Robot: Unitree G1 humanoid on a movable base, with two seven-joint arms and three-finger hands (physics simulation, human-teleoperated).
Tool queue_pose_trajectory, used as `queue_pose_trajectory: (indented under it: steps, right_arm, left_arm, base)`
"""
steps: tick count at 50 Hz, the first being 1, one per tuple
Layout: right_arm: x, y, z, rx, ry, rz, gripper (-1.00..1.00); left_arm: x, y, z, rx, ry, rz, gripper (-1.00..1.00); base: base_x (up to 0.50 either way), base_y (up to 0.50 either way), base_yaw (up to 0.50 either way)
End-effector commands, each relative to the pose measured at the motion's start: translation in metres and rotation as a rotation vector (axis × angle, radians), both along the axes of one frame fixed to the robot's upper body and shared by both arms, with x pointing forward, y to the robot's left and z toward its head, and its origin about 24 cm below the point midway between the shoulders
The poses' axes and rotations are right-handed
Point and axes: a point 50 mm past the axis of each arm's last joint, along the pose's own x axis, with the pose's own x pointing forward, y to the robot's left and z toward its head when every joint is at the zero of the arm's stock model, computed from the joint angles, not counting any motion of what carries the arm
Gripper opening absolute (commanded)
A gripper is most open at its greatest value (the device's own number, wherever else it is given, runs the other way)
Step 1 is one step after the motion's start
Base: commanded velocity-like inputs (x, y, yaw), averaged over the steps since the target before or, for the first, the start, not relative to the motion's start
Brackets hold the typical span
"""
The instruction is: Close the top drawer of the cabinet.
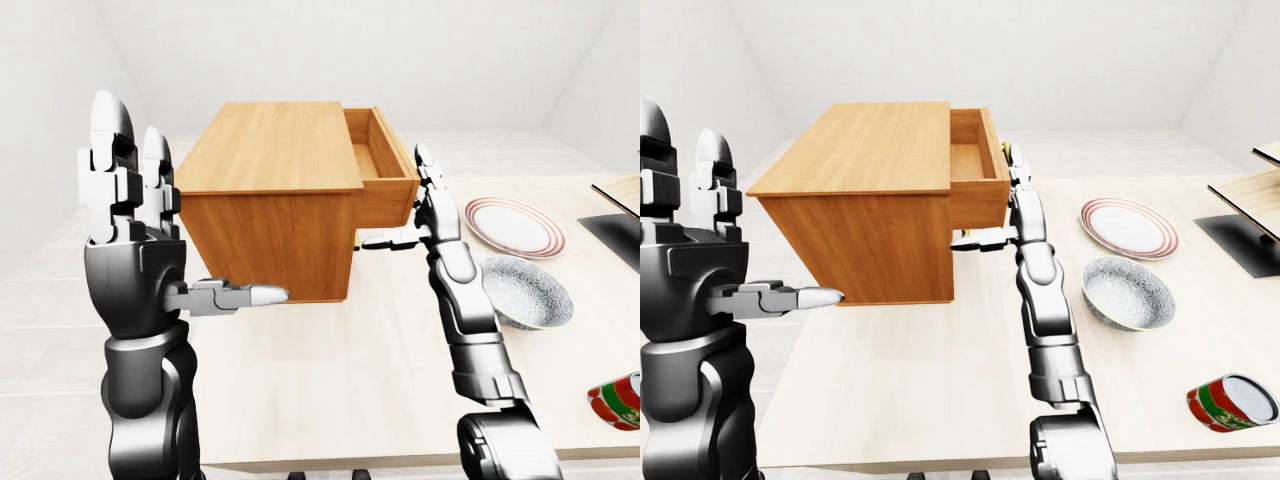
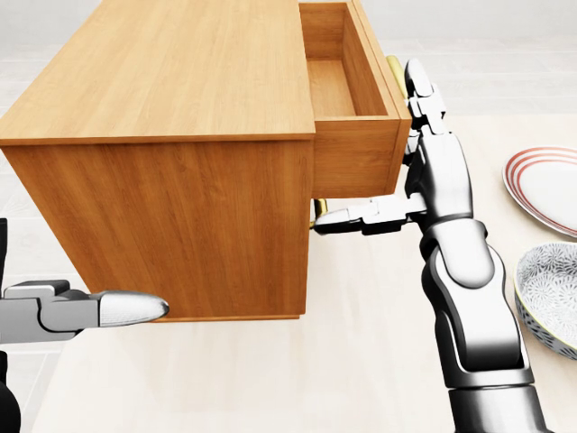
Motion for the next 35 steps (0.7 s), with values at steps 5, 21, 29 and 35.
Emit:
queue_pose_trajectory:
  steps: [5,21,29,35]
  right_arm:
    - [0.0,0.034,-0.013,0.007,0.053,0.126,1.0]
    - [0.0,0.051,-0.026,0.024,0.107,0.174,1.0]
    - [0.003,0.059,-0.032,0.025,0.119,0.199,1.0]
    - [0.006,0.067,-0.031,0.03,0.121,0.22,1.0]
  left_arm:
    - [0.002,0.001,-0.001,-0.015,0.005,-0.01,1.0]
    - [0.001,0.001,0.0,-0.017,-0.001,-0.009,1.0]
    - [0.001,0.001,-0.001,-0.018,0.003,-0.008,1.0]
    - [0.001,0.001,0.0,-0.018,0.0,-0.008,1.0]
  base:
    - [0.0,0.0,0.0]
    - [0.0,0.0,0.0]
    - [0.0,0.0,0.0]
    - [0.0,0.0,0.0]
